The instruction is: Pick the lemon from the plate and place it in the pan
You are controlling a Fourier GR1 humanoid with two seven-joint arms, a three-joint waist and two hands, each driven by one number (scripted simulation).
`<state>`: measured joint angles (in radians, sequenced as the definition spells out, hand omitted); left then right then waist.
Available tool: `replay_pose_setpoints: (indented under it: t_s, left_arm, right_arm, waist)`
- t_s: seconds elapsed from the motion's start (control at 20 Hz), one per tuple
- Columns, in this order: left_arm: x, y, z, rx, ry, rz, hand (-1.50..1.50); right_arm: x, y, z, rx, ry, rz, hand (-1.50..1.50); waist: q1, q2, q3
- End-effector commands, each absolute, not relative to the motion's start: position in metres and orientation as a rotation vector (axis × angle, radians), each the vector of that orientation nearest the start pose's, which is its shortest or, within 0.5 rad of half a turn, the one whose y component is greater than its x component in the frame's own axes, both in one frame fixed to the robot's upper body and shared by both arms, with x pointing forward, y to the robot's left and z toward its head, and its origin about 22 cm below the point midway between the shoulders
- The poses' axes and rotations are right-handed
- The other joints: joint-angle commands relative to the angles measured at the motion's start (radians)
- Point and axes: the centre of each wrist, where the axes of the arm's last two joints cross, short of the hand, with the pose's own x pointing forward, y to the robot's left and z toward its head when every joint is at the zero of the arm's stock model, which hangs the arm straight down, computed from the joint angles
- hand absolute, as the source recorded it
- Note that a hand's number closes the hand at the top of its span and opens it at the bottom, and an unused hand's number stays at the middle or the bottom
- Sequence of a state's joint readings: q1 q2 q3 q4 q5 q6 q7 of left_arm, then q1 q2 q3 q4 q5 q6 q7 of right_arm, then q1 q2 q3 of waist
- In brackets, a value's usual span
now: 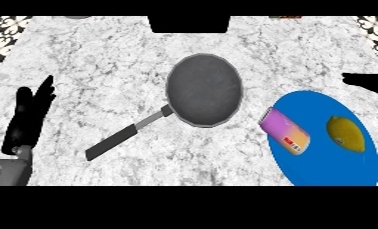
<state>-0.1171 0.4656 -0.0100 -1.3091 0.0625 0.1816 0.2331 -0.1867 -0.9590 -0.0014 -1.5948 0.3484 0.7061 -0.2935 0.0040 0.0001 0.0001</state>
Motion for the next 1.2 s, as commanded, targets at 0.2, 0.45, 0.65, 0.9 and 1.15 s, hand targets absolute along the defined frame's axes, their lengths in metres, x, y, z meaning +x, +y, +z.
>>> replay_pose_setpoints:
  t_s: [0.2,0.45,0.65,0.9,1.15]
  left_arm:
    - [0.253,0.353,0.005,0.477,-1.204,-0.092,0.00]
    - [0.263,0.350,0.016,0.512,-1.209,-0.095,0.00]
    - [0.262,0.354,0.004,0.481,-1.203,-0.099,0.00]
    - [0.246,0.349,0.007,0.516,-1.212,-0.105,0.00]
    - [0.262,0.341,0.010,0.489,-1.182,-0.096,0.00]
  right_arm:
    - [0.280,-0.385,0.171,-0.418,-1.213,1.548,-1.50]
    - [0.267,-0.386,0.132,-0.479,-1.164,1.566,-1.50]
    - [0.265,-0.381,0.118,-0.488,-1.126,1.625,-1.50]
    - [0.274,-0.391,0.123,-0.457,-1.144,1.615,-1.50]
    - [0.266,-0.359,0.112,-0.471,-1.157,1.611,-1.50]
  waist:
    - [0.002,0.000,0.000]
    - [-0.001,-0.001,0.000]
    - [-0.002,0.000,0.000]
    - [0.001,-0.001,0.000]
    - [-0.005,-0.002,0.000]
